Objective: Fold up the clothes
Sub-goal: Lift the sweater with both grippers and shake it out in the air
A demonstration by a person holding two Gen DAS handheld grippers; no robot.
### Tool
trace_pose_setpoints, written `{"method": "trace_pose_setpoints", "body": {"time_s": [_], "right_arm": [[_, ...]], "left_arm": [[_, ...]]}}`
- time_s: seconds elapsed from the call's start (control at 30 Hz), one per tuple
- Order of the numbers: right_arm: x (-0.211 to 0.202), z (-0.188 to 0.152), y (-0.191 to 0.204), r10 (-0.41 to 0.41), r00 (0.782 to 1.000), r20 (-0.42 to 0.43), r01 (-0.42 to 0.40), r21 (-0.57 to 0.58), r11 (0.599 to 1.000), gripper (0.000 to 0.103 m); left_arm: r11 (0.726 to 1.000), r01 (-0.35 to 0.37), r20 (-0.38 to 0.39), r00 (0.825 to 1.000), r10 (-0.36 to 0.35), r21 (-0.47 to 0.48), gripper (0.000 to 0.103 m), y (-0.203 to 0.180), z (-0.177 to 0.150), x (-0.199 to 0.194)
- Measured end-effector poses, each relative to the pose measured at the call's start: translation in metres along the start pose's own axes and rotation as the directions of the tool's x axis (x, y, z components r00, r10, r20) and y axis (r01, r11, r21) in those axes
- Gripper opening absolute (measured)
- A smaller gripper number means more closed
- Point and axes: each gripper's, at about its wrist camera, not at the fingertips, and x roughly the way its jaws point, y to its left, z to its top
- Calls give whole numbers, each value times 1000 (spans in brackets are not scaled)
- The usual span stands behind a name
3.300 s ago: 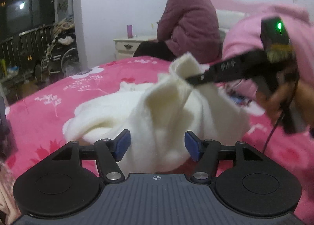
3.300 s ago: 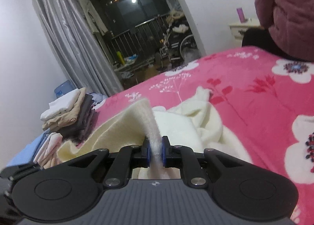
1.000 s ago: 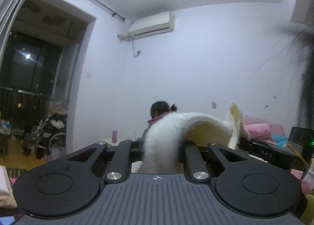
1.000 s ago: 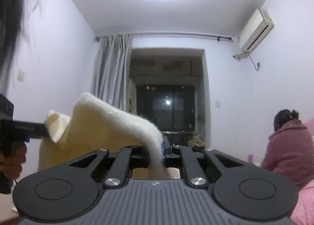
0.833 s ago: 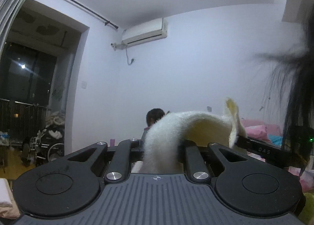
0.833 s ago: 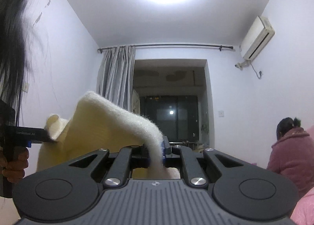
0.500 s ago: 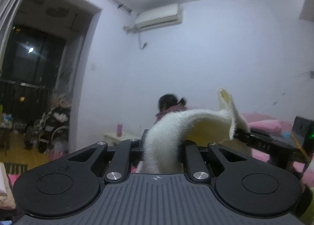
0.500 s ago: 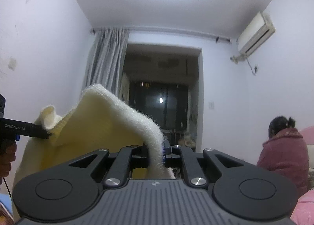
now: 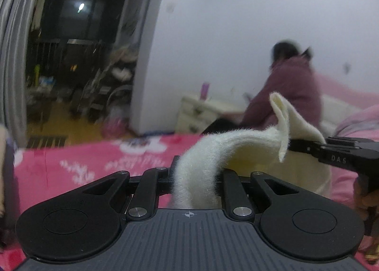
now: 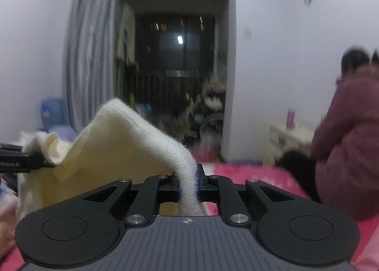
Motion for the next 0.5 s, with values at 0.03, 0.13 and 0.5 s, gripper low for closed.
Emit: {"method": "trace_pose_setpoints", "body": {"time_s": [0.03,0.13,0.5], "right_arm": [[21,-11,-3,-5,999,-32,5,0,1000,12],[80,-44,-13,-14,992,-126,14,4,1000,12],[228,-139,-57,101,904,-415,-10,216,976,40]], "left_arm": [[1000,-13,-29,999,13,-7,14,7,-6,20],[999,-49,-104,993,48,-10,14,22,-25,64],[980,-139,-432,899,64,-144,28,69,-111,158]]}}
